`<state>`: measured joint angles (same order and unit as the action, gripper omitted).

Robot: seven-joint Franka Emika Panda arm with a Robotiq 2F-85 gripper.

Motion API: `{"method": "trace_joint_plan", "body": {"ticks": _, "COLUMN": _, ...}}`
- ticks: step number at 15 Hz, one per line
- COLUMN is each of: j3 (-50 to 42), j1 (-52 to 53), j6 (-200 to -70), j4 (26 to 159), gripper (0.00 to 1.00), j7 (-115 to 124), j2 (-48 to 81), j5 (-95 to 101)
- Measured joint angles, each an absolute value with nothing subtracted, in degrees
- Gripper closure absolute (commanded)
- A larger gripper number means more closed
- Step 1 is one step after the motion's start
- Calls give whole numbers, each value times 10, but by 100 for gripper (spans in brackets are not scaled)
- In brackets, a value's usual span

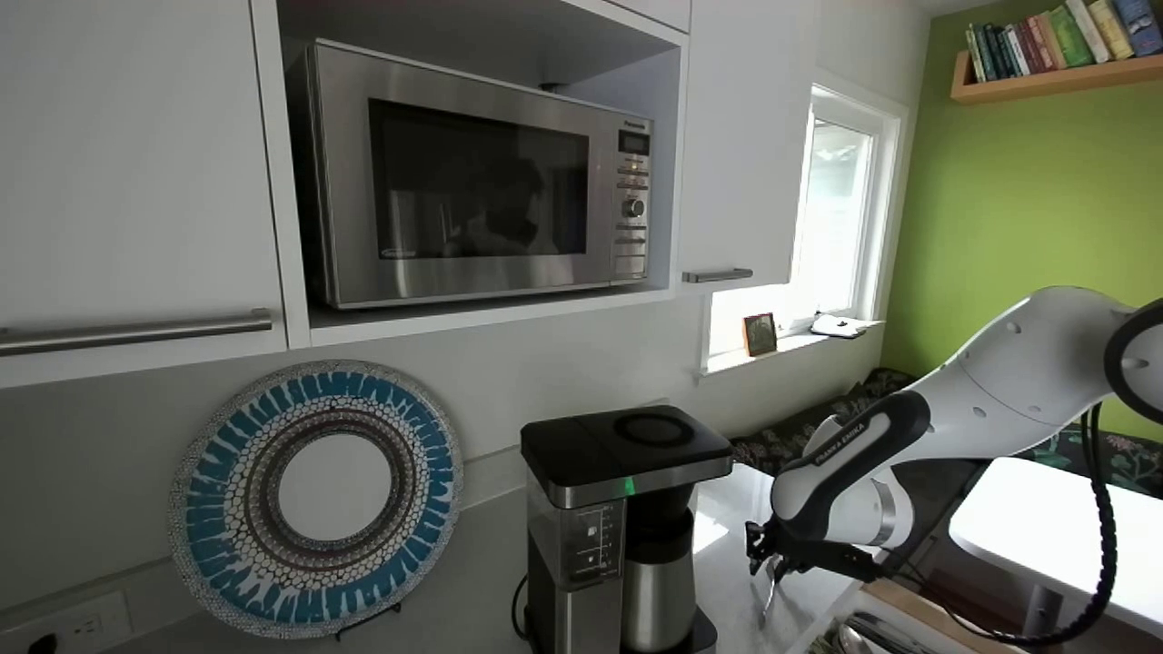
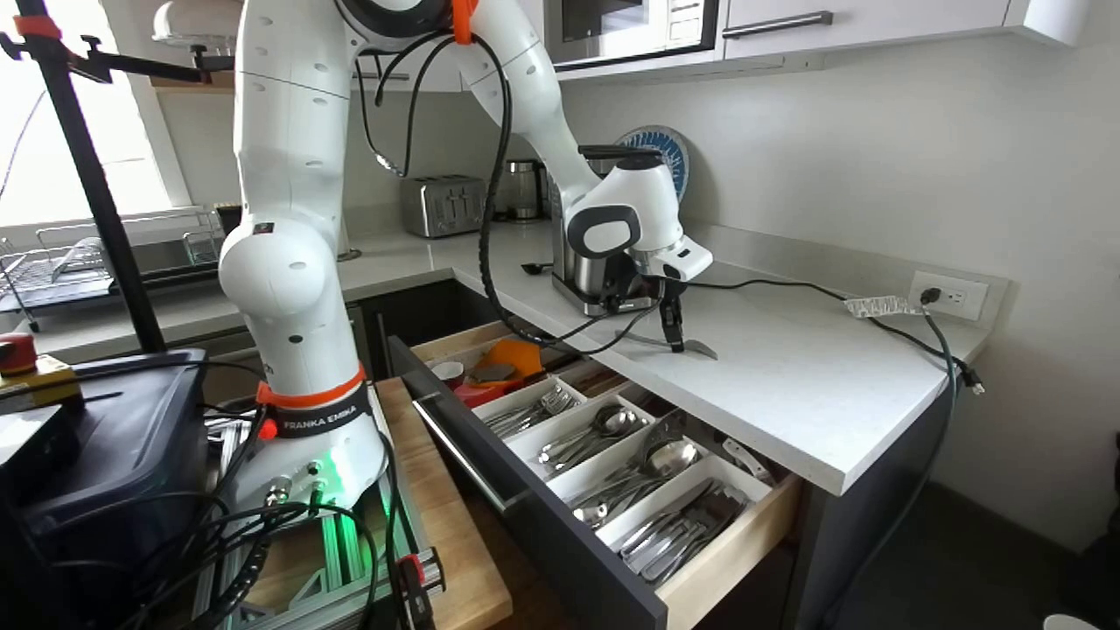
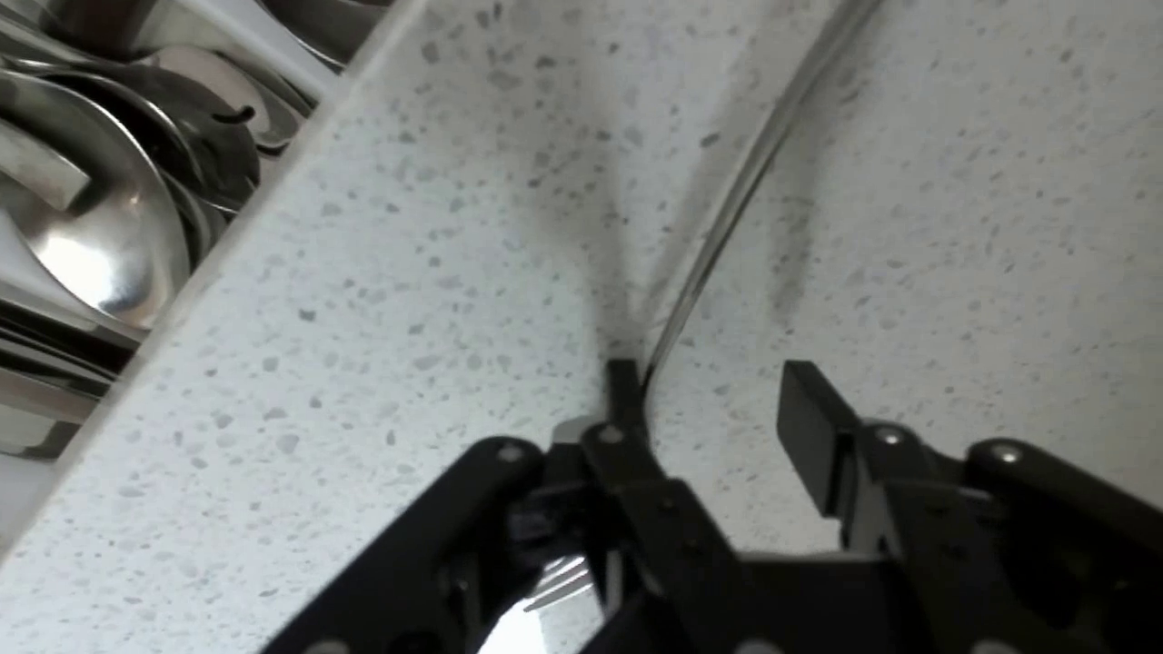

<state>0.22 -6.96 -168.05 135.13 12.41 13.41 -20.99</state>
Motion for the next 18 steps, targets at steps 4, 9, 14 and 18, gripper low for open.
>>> {"method": "trace_joint_plan", "body": {"ticks": 4, "j3": -7, "j1": -67, "j6": -1678, "j4": 1354, "gripper": 0, "j7": 120, "j2": 132, "j5": -192}}
{"method": "trace_joint_plan", "body": {"ticks": 9, "j3": -37, "j1": -66, "j6": -1632, "j4": 1372, "gripper": 0, "j7": 120, "j2": 98, "j5": -138}}
{"method": "trace_joint_plan", "body": {"ticks": 14, "j3": -43, "j1": -65, "j6": -1554, "j4": 1398, "gripper": 0, "j7": 86, "j2": 30, "j5": -86}}
{"method": "trace_joint_plan", "body": {"ticks": 18, "j3": -36, "j1": -54, "j6": -1505, "j4": 1436, "gripper": 0, "j7": -6, "j2": -16, "j5": -78}}
